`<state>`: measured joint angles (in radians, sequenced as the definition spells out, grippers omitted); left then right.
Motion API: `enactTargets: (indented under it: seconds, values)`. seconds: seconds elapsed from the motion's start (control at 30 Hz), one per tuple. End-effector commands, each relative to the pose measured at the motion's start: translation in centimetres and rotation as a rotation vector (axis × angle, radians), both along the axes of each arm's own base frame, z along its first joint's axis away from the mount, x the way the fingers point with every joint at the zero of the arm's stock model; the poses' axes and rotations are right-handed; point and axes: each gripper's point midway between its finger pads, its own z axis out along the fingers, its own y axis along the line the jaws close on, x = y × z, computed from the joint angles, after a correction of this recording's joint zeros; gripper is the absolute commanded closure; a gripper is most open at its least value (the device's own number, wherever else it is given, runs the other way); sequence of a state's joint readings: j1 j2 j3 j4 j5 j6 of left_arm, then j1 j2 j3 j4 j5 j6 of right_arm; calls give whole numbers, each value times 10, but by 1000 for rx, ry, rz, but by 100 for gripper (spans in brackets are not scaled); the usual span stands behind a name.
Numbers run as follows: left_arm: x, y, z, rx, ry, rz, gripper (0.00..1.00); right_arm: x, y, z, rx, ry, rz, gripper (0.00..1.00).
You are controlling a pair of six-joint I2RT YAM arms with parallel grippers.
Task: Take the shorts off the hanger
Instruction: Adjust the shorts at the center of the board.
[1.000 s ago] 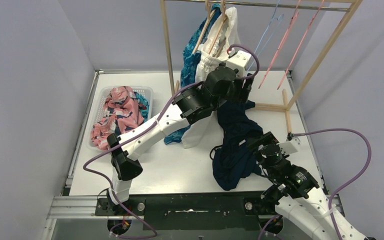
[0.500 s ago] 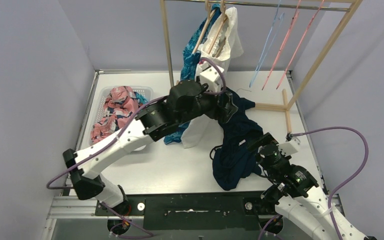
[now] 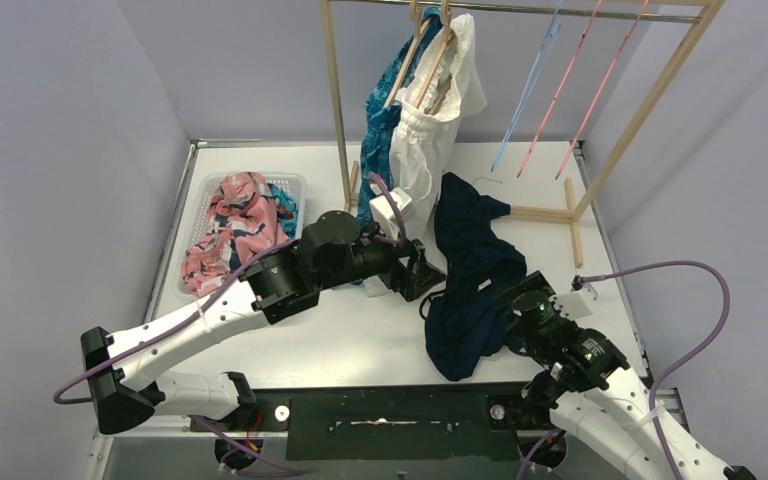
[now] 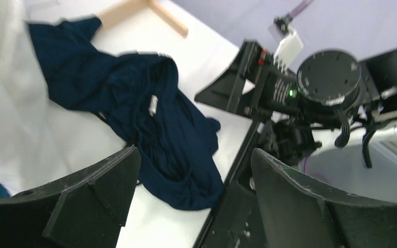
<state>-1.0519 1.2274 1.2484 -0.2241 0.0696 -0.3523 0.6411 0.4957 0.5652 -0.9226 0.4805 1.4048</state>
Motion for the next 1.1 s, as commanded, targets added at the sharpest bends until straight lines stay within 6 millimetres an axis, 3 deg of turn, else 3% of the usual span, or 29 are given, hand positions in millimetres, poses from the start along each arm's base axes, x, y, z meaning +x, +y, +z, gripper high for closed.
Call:
enactTargets:
  seconds: [0.0, 0.17, 0.6, 0.93, 1.07]
  values:
    - [-23, -19, -17, -14, 44, -105, 21, -2, -20, -6, -9, 25, -158, 12]
    - [-21, -33, -62, 70, 98, -95, 21, -4, -28, -10, -20, 43, -225, 11]
    - [19, -77, -171, 302, 184, 45, 21, -8, -47, -2, 6, -8, -353, 11]
    - [73, -111, -211, 328, 203, 147, 20, -13, -60, 13, 55, -91, -397, 12]
    - [86, -122, -231, 360, 256, 119, 20, -14, -62, 17, 61, -110, -402, 12]
